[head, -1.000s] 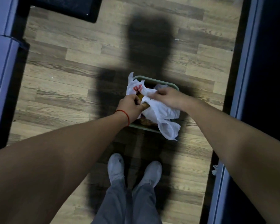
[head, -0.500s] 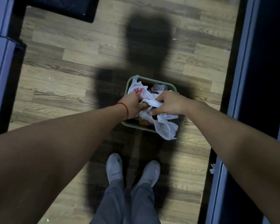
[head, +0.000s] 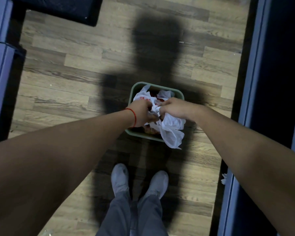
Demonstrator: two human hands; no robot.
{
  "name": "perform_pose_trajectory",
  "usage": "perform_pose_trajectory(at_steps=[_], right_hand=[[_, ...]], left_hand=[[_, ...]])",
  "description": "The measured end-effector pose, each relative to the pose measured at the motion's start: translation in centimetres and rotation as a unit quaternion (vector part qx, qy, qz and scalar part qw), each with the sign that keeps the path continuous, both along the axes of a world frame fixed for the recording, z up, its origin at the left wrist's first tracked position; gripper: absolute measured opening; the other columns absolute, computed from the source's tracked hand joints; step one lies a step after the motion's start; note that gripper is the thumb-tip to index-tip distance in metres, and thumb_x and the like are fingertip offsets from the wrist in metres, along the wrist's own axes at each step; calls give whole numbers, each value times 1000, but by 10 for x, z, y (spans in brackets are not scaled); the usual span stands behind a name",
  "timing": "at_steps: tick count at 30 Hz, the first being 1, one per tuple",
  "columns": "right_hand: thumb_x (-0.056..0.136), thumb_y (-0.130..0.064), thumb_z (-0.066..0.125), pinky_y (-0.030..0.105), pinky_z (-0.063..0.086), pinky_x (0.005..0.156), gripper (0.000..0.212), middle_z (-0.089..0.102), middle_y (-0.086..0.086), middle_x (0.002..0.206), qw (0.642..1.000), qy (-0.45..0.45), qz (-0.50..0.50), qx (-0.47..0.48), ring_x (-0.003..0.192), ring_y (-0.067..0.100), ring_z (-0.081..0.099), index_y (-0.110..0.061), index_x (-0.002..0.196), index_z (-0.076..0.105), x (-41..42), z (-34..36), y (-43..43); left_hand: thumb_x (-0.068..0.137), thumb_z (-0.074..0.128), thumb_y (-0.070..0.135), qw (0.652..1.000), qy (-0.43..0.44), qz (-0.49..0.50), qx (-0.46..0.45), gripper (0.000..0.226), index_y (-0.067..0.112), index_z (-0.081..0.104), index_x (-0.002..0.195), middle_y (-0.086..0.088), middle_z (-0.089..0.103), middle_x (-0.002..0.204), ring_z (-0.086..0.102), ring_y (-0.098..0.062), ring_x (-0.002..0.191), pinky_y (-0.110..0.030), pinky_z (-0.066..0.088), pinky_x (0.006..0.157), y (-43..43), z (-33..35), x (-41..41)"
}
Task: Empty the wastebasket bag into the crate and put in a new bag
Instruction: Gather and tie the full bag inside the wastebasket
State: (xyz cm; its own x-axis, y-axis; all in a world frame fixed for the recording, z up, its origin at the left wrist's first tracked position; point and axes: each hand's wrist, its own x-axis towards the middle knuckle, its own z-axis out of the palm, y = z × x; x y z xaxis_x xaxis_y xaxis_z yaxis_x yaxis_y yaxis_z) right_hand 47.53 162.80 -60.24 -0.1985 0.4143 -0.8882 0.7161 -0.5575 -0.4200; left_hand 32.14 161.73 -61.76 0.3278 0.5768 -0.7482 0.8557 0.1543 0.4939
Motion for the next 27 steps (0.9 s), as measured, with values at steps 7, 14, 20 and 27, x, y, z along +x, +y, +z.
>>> perform_pose_trajectory(at_steps=[7,14,20,27], right_hand=[[94,-23,55,43,53,96,17,72,13,103,981,2,-175,-78,98,30,69,-12,101,66,12,-5,2],[84,-14,70,36,59,77,15,71,7,98,954,8,-299,3,91,21,70,-16,100,70,12,-17,-6],[88,-9,60,40,58,77,11,67,8,98,916,-16,-398,54,88,24,67,-19,89,66,6,-21,-5],[85,1,59,20,41,59,20,58,-1,78,922,-65,-282,258,69,11,53,-17,78,57,3,-22,-13]], left_hand=[[94,52,39,986,9,75,148,36,12,59,117,-12,63,115,60,-28,102,-36,48,80,-15,-1,12],[89,63,31,984,-5,105,145,35,15,52,117,-9,65,106,62,-23,97,-30,46,74,-24,-2,7],[86,65,19,982,-19,66,178,42,21,37,118,-8,65,106,65,-24,92,-39,56,78,-32,4,-3],[95,49,22,950,-29,164,265,24,16,58,117,-9,67,111,63,-28,100,-45,55,85,-33,8,-15]])
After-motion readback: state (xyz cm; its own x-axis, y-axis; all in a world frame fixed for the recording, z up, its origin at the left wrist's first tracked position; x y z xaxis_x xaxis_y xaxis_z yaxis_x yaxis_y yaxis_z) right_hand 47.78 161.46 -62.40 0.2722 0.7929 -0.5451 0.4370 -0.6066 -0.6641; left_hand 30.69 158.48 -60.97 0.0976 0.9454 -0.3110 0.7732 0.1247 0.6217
